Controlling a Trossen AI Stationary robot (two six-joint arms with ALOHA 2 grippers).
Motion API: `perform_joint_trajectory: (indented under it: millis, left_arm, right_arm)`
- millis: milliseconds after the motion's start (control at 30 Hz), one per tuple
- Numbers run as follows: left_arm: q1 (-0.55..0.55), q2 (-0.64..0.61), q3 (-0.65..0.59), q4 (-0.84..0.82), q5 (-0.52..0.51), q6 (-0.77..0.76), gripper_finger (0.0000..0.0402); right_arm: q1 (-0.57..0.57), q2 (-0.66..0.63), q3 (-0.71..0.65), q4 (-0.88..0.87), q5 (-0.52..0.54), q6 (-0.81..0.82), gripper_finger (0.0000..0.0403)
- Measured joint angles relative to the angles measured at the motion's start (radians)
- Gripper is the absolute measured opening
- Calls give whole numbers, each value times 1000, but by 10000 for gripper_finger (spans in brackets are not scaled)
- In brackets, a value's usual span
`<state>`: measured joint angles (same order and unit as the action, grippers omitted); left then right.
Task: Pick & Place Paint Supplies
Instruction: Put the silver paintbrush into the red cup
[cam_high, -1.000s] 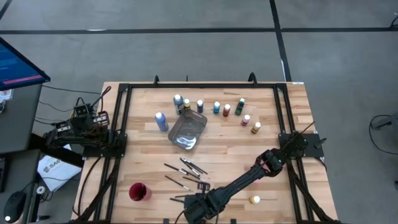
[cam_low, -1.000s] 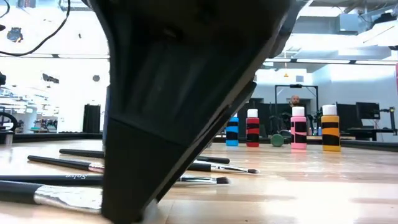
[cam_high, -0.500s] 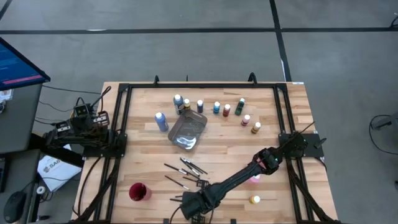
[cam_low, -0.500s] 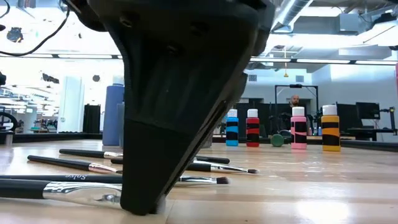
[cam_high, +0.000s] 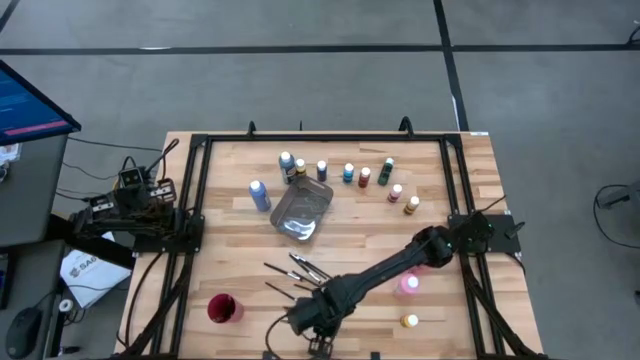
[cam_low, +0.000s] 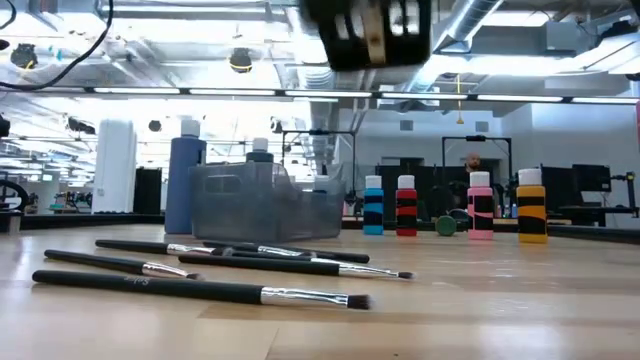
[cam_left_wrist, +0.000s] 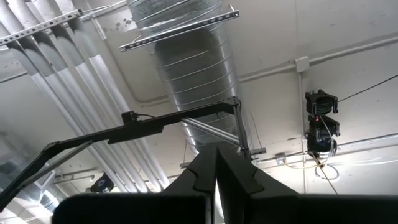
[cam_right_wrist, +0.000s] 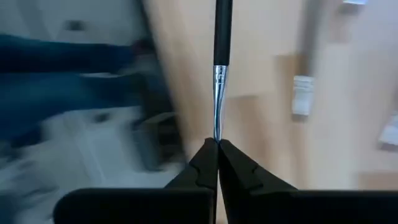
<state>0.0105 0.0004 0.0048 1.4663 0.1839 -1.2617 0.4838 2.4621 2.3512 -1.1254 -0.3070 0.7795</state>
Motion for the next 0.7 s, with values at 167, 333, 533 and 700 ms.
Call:
perform_joint_trajectory:
  millis: [167, 333, 533, 700]
  left_arm:
    - [0, 0, 0, -2, 1, 0, 3]
    - [3, 0, 0, -3, 0, 0, 3]
    - [3, 0, 0, -3, 0, 0, 3]
    - [3, 0, 0, -3, 0, 0, 3]
  right_arm:
    - [-38, -51, 3, 125, -258, 155, 0]
    - [-85, -74, 2, 309, -379, 384, 0]
    - [-128, -85, 2, 616, -430, 694, 0]
    - [-152, -85, 2, 749, -423, 867, 0]
